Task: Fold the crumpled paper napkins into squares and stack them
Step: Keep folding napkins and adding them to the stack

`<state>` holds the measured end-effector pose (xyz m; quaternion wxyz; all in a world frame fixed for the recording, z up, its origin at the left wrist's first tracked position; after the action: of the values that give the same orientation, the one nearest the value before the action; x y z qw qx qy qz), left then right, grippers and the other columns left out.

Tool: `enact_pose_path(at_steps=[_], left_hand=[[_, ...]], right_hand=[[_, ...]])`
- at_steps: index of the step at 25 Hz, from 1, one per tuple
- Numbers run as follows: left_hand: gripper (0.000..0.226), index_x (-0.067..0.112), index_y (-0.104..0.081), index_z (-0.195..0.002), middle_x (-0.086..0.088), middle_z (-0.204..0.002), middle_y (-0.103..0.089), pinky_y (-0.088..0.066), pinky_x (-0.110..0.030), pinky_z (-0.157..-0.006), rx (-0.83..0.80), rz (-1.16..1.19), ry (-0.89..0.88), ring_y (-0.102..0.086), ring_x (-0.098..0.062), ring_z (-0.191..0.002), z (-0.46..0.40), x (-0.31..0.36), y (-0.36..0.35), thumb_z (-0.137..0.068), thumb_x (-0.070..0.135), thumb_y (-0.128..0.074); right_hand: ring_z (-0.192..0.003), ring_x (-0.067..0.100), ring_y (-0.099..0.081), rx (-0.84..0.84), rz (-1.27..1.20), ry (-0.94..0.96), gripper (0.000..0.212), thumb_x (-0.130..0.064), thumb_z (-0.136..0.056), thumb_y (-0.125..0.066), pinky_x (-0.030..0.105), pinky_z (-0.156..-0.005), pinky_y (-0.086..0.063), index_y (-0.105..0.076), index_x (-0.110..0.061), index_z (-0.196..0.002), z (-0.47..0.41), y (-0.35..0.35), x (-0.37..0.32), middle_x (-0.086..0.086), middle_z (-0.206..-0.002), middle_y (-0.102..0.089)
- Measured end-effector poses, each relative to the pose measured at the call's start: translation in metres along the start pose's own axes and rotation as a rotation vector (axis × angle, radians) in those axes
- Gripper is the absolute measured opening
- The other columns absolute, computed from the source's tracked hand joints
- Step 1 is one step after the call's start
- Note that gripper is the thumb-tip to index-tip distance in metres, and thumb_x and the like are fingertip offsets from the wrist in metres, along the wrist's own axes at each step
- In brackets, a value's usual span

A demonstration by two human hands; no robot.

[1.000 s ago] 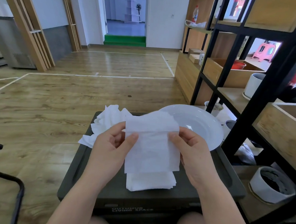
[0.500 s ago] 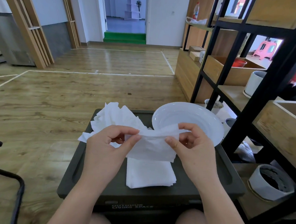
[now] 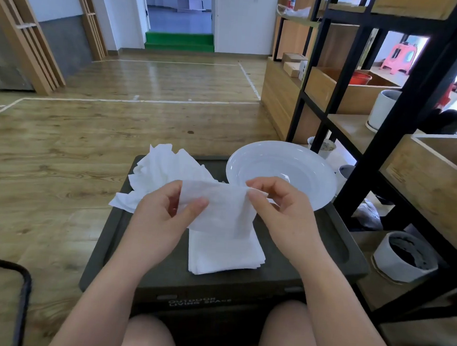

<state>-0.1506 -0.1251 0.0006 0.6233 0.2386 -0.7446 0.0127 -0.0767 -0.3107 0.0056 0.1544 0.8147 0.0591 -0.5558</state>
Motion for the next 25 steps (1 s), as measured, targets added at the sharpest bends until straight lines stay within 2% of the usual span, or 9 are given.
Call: enact_pose_path(at_steps=[3, 5, 7, 9, 11, 14, 19, 22, 25], left_hand=[[0.031, 0.007, -0.062, -0.073, -0.009, -0.064, -0.060, -0.042, -0.011, -0.053, 0.082, 0.024, 0.109, -0.053, -0.017, -0.062, 0.000, -0.025, -0.012, -0.091, 0.033, -0.059], [0.039, -0.001, -0.059, -0.073, -0.018, -0.064, -0.054, -0.048, -0.016, -0.051, 0.099, 0.031, 0.231, -0.051, -0.022, -0.062, 0.001, -0.043, -0.020, -0.094, 0.032, -0.056], [0.047, 0.003, -0.043, -0.058, -0.006, -0.055, -0.037, -0.048, -0.030, -0.050, 0.105, -0.110, 0.309, -0.039, -0.014, -0.054, 0.005, -0.060, -0.027, -0.094, 0.031, -0.054], [0.051, 0.012, -0.031, -0.053, 0.007, -0.046, -0.026, -0.031, -0.028, -0.049, 0.117, -0.310, 0.323, -0.027, -0.008, -0.045, 0.010, -0.070, -0.031, -0.092, 0.032, -0.055], [0.049, 0.007, -0.039, -0.053, 0.005, -0.043, -0.031, -0.026, -0.026, -0.047, 0.155, -0.417, 0.326, -0.031, -0.009, -0.043, 0.013, -0.077, -0.032, -0.089, 0.036, -0.057], [0.042, 0.007, -0.058, -0.060, -0.001, -0.047, -0.049, -0.033, -0.020, -0.045, 0.187, -0.455, 0.335, -0.044, -0.007, -0.046, 0.014, -0.076, -0.031, -0.083, 0.042, -0.060], [0.030, 0.021, -0.057, -0.061, 0.010, -0.051, -0.055, -0.034, -0.019, -0.047, 0.172, -0.526, 0.380, -0.053, -0.003, -0.052, 0.022, -0.070, -0.033, -0.079, 0.041, -0.067], [0.027, 0.025, -0.049, -0.077, 0.012, -0.072, -0.053, -0.033, -0.022, -0.054, 0.239, -0.676, 0.285, -0.051, -0.008, -0.069, 0.023, -0.065, -0.031, -0.075, 0.039, -0.073], [0.025, 0.027, -0.056, -0.104, 0.015, -0.096, -0.054, -0.035, -0.020, -0.077, 0.283, -0.644, -0.034, -0.049, -0.011, -0.095, 0.015, -0.056, -0.034, -0.082, 0.025, -0.069]], right_hand=[[-0.067, 0.005, -0.059, 0.056, -0.069, -0.203, 0.011, -0.026, -0.087, -0.059, 0.019, -0.061, -0.048, -0.066, -0.029, -0.079, -0.004, -0.012, 0.022, -0.006, -0.075, -0.069], [-0.066, 0.008, -0.060, 0.104, 0.024, -0.284, 0.013, -0.027, -0.088, -0.058, 0.025, -0.063, -0.048, -0.067, -0.031, -0.078, -0.006, -0.020, 0.040, -0.003, -0.072, -0.069], [-0.065, 0.005, -0.058, 0.104, 0.205, -0.293, 0.014, -0.028, -0.088, -0.058, 0.020, -0.063, -0.044, -0.066, -0.033, -0.078, -0.007, -0.025, 0.057, -0.008, -0.067, -0.065], [-0.064, 0.002, -0.055, 0.084, 0.384, -0.280, 0.013, -0.030, -0.087, -0.058, 0.012, -0.059, -0.037, -0.065, -0.033, -0.077, -0.005, -0.027, 0.069, -0.014, -0.063, -0.060], [-0.065, 0.002, -0.054, 0.075, 0.519, -0.290, 0.011, -0.032, -0.086, -0.058, 0.009, -0.056, -0.032, -0.062, -0.033, -0.076, -0.002, -0.028, 0.078, -0.017, -0.062, -0.056], [-0.064, 0.004, -0.052, 0.097, 0.610, -0.300, 0.011, -0.036, -0.083, -0.059, 0.012, -0.055, -0.031, -0.057, -0.032, -0.073, 0.002, -0.027, 0.084, -0.016, -0.063, -0.054], [-0.064, 0.004, -0.052, 0.081, 0.671, -0.340, 0.011, -0.039, -0.083, -0.060, 0.017, -0.052, -0.035, -0.055, -0.030, -0.079, 0.004, -0.025, 0.088, -0.012, -0.067, -0.056], [-0.074, 0.010, -0.052, 0.096, 0.726, -0.342, 0.017, -0.035, -0.083, -0.062, 0.025, -0.058, -0.038, -0.049, -0.026, -0.089, 0.007, -0.029, 0.085, -0.011, -0.080, -0.054], [-0.088, 0.010, -0.052, 0.127, 0.733, -0.020, 0.014, -0.021, -0.086, -0.065, 0.020, -0.071, -0.041, -0.059, -0.022, -0.098, 0.008, -0.030, 0.070, -0.011, -0.092, -0.054]])
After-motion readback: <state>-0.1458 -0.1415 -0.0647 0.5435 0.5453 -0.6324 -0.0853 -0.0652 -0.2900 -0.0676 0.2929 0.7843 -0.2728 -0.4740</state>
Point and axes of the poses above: each hand's wrist, its own z-axis away from the middle knuckle, its own y-axis out of the back of the hand, x = y × z, the point moved 2 cm from there along -z, towards the middle knuckle
